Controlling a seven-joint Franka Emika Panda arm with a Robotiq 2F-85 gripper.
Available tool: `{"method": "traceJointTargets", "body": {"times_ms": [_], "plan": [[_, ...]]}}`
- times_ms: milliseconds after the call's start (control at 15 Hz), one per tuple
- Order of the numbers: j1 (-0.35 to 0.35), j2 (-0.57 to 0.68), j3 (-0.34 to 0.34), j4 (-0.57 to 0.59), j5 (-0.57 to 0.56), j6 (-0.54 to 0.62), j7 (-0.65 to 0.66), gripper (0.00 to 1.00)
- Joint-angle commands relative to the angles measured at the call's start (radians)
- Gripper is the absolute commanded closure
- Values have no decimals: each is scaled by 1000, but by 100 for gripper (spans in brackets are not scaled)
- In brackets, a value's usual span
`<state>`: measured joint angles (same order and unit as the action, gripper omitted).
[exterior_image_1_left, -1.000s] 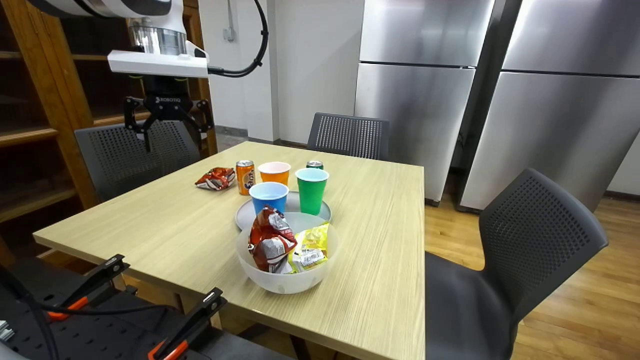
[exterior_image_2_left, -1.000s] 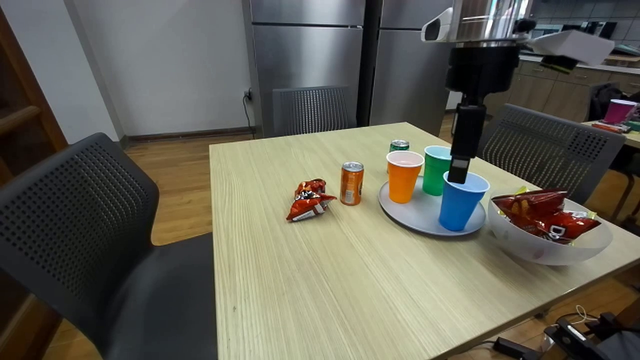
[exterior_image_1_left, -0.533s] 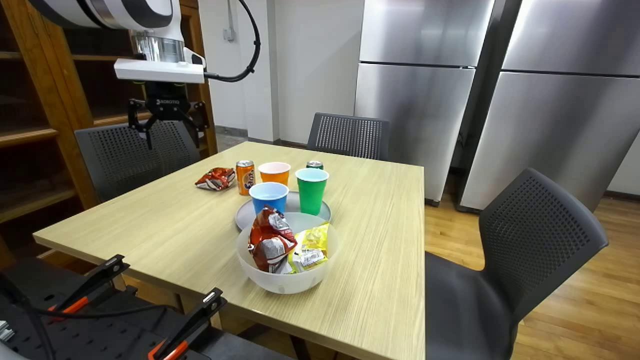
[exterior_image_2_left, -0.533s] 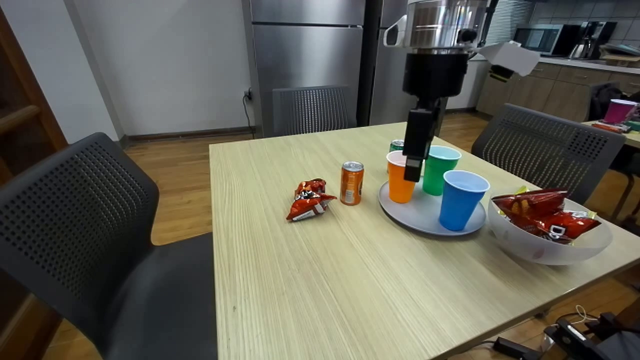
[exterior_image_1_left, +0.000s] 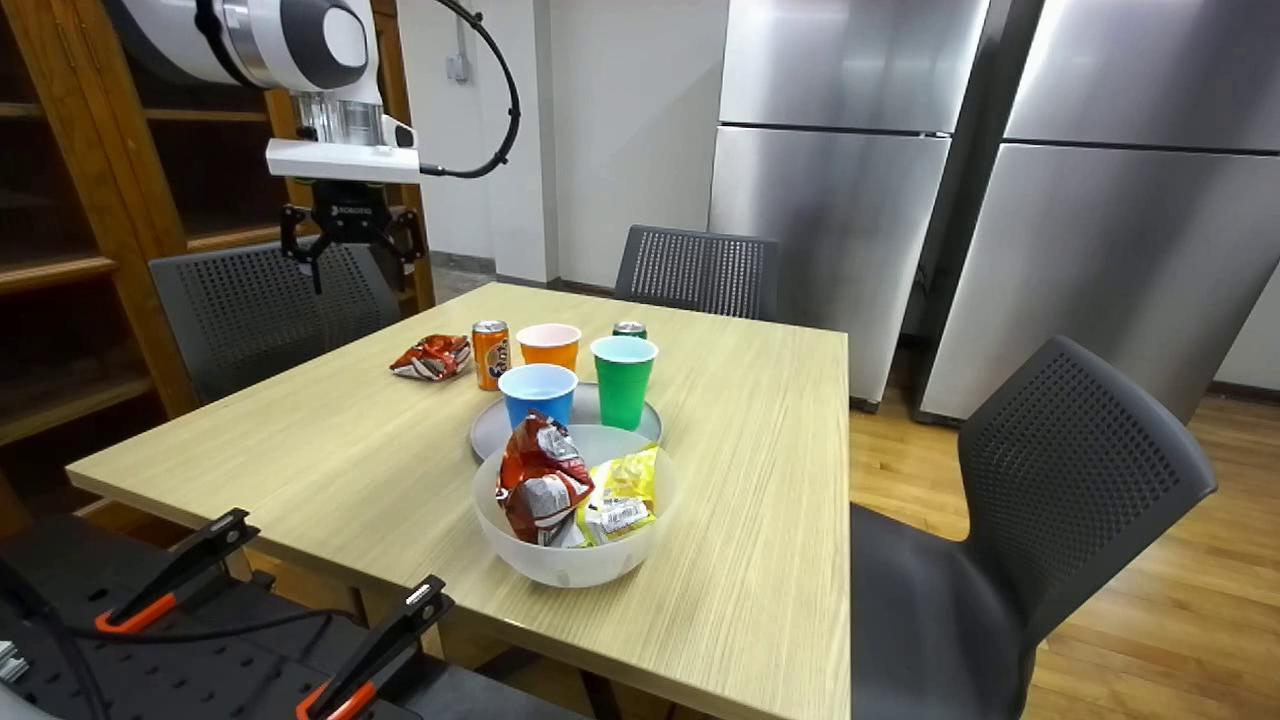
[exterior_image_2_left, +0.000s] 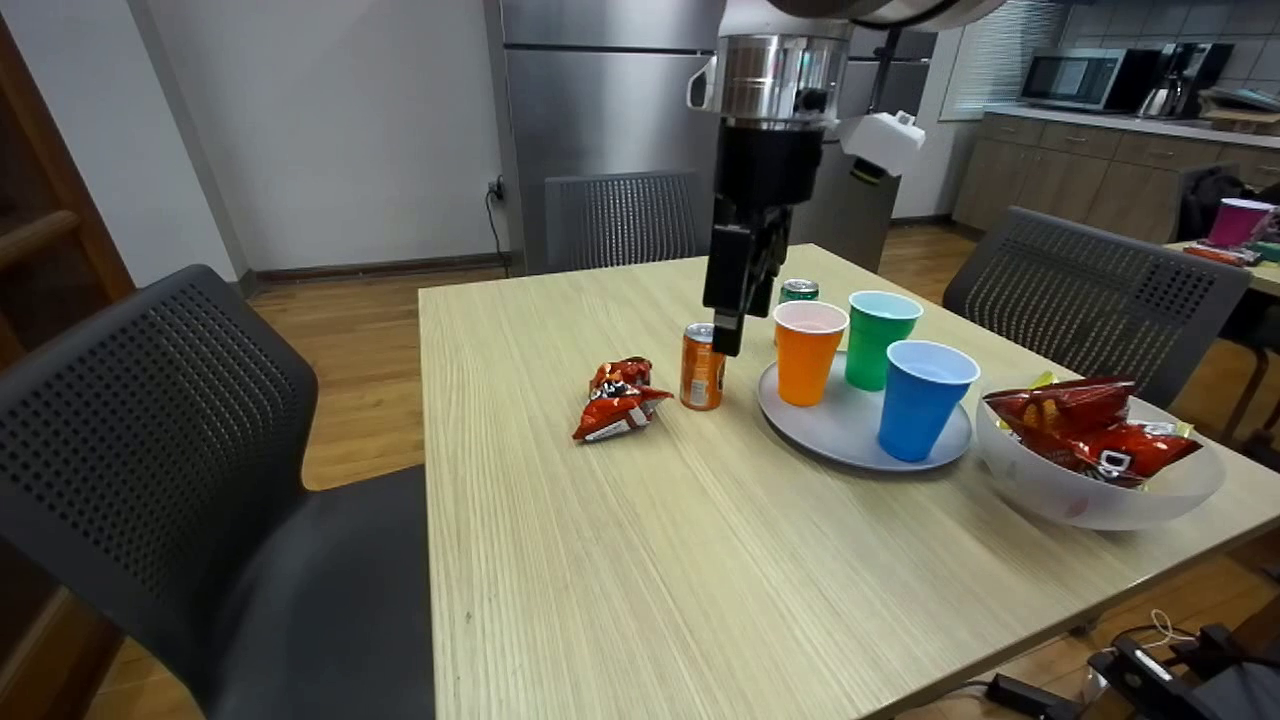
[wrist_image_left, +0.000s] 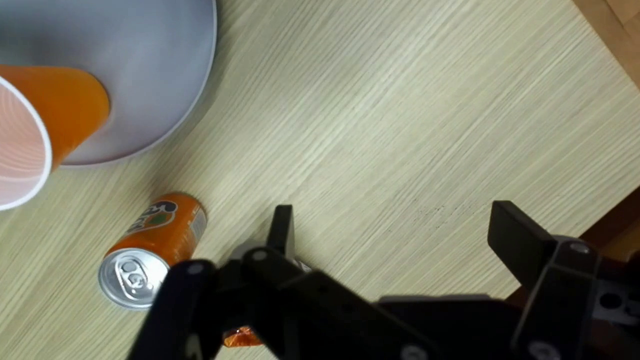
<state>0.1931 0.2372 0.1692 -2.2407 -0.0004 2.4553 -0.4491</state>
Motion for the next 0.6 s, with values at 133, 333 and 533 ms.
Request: {"method": "traceJointTargets", "body": {"times_ms": [133,333,533], "plan": [[11,137,36,158,-38,-6,65,0],[29,203,40,231,-61,-15,93,0],[48,269,34,301,-86,-20,124,0]]}}
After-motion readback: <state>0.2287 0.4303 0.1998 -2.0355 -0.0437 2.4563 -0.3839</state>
